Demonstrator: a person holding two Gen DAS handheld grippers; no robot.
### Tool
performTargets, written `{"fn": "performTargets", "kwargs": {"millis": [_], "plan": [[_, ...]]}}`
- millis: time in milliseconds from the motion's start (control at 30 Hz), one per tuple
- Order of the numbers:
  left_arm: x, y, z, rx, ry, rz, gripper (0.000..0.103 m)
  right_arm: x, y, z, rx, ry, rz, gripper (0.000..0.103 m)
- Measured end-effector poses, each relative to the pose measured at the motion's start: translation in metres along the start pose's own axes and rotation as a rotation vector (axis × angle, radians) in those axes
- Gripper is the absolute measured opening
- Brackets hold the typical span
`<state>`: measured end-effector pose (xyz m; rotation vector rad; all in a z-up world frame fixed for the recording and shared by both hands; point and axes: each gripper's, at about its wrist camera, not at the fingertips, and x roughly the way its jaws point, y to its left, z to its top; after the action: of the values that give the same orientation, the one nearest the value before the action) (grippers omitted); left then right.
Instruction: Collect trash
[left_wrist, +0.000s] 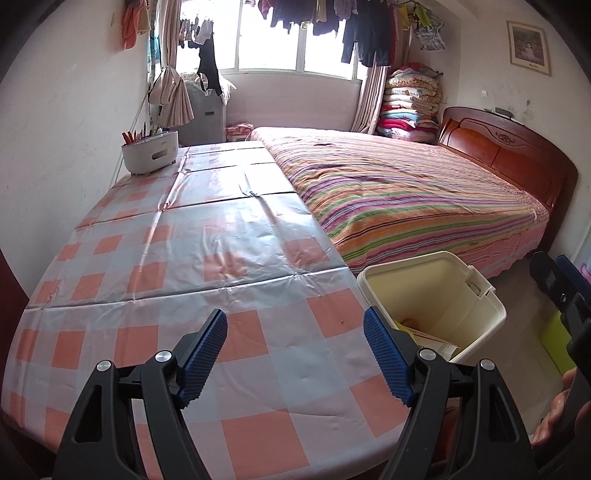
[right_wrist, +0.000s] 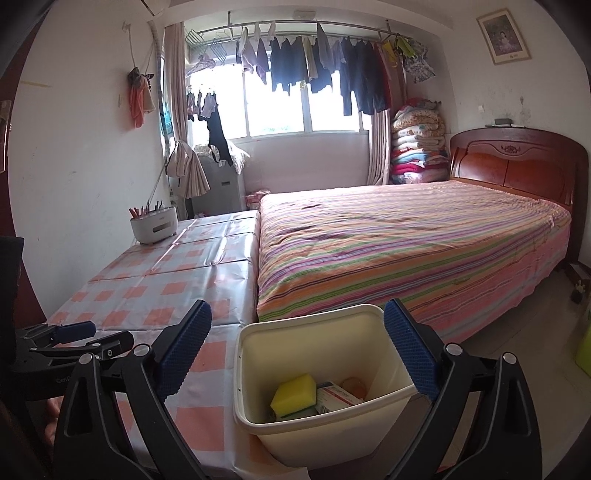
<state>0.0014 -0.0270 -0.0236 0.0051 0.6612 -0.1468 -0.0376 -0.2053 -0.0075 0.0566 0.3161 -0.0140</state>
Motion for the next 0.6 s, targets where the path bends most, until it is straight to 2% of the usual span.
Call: {"fn": "performTargets", "kwargs": {"millis": [433, 600], "plan": [[0.0001, -0.0055, -0.0017, 0.039, -0.013, 0.008, 0.074, 0.0007, -0.0019, -0.001, 0.006, 0.006, 0.001, 0.093], [0.003, -0.0085, -0.0026, 0.056, 0.006, 0.0, 0.074, -0.0003, -0.0019, -0.0008, 0.009, 0.003, 0.003, 0.093]]}}
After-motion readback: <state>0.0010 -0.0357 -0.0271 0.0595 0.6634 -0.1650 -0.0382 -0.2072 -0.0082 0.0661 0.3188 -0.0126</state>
